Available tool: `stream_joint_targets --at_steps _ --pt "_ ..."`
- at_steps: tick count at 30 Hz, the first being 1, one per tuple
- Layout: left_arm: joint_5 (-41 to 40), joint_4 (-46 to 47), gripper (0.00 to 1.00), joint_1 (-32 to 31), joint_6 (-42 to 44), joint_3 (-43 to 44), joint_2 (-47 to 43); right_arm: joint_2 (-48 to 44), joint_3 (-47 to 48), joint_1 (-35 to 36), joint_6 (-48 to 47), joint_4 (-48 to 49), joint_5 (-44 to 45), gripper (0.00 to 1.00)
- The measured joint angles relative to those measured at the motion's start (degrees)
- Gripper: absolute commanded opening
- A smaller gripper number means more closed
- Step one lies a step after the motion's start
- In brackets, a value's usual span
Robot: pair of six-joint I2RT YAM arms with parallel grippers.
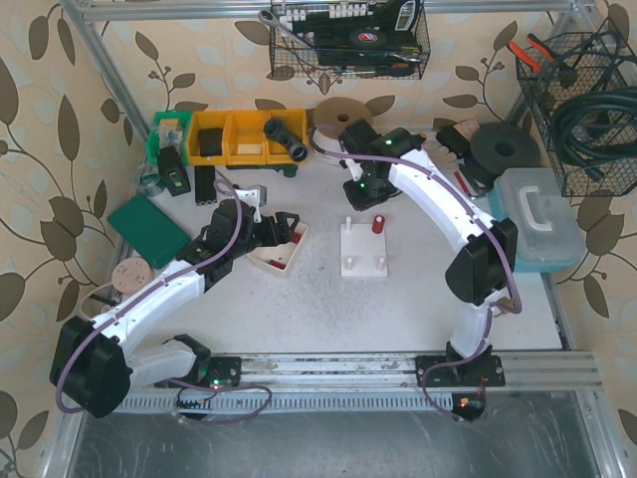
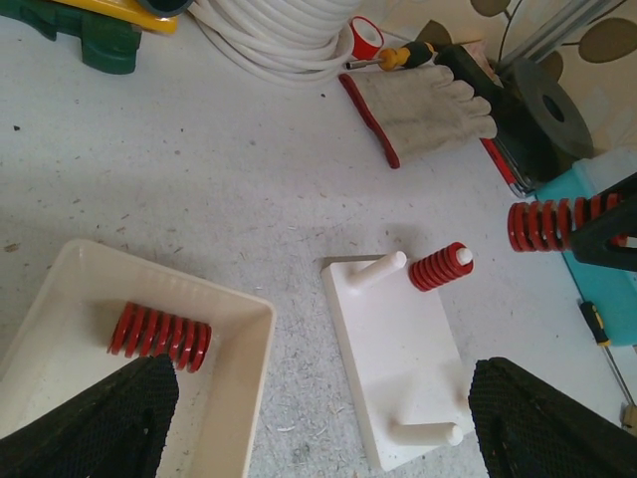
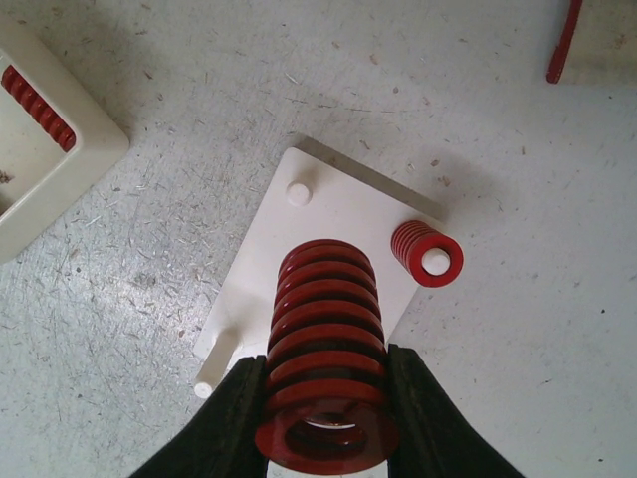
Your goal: Install the large spring
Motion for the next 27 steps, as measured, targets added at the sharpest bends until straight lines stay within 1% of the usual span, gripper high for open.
stream_joint_targets --at_steps 13,27 --pt "0.0 0.46 0.83 0.07 -0.31 -0.61 -0.11 5.97 3.69 2.05 -0.52 -1.38 -0.39 0.0" --pt "0.0 0.5 0.83 0.74 -1.38 -0.66 -0.11 9.97 3.91 1.05 -1.18 -1.22 -1.09 0.0"
